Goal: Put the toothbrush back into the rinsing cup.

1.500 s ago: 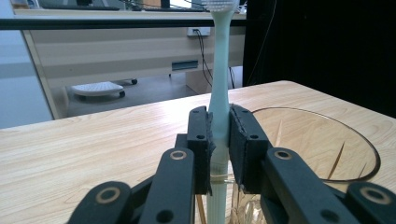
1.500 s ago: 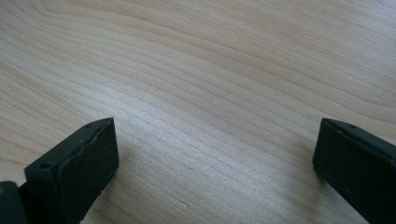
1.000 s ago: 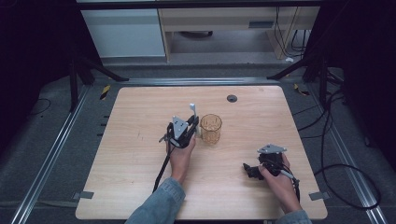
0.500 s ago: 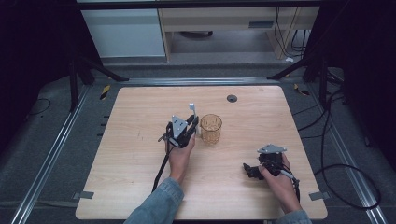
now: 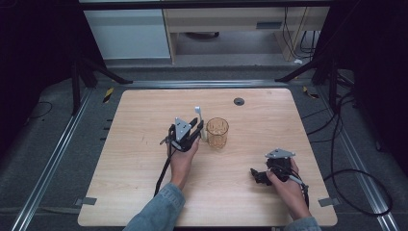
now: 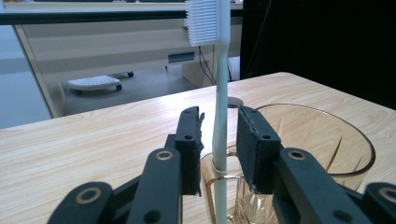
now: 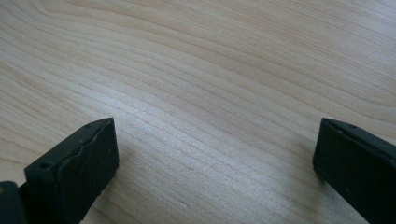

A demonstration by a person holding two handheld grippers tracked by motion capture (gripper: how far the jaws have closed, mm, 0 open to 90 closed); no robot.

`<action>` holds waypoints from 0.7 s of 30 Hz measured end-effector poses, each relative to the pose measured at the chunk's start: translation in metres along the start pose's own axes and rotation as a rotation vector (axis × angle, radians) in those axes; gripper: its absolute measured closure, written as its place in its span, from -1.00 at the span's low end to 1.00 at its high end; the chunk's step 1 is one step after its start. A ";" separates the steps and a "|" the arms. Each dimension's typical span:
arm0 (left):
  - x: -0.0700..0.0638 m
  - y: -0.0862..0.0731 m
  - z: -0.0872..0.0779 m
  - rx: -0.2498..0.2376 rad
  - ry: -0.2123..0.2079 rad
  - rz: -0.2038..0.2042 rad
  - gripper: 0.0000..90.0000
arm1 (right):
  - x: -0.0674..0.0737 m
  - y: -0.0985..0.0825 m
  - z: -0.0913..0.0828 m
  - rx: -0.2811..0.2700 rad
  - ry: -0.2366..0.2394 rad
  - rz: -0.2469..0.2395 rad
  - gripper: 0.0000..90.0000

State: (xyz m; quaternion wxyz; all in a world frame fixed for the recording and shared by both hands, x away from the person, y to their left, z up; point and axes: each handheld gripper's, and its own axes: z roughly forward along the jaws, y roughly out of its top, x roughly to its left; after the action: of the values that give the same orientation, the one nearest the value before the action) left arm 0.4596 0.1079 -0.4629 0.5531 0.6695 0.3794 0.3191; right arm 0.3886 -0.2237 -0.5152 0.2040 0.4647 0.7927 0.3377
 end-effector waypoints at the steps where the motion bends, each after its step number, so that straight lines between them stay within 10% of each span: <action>1: 0.000 0.000 0.000 0.002 -0.002 0.001 0.51 | 0.000 0.000 0.000 0.000 0.000 0.000 -0.99; 21: 0.009 0.014 -0.017 0.090 -0.026 0.078 0.05 | 0.000 0.000 0.000 0.000 0.000 0.000 -0.99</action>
State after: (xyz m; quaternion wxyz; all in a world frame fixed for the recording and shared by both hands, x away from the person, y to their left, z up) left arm 0.4519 0.1225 -0.4459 0.5147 0.7120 0.3596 0.3144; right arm 0.3886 -0.2237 -0.5152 0.2040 0.4647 0.7927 0.3377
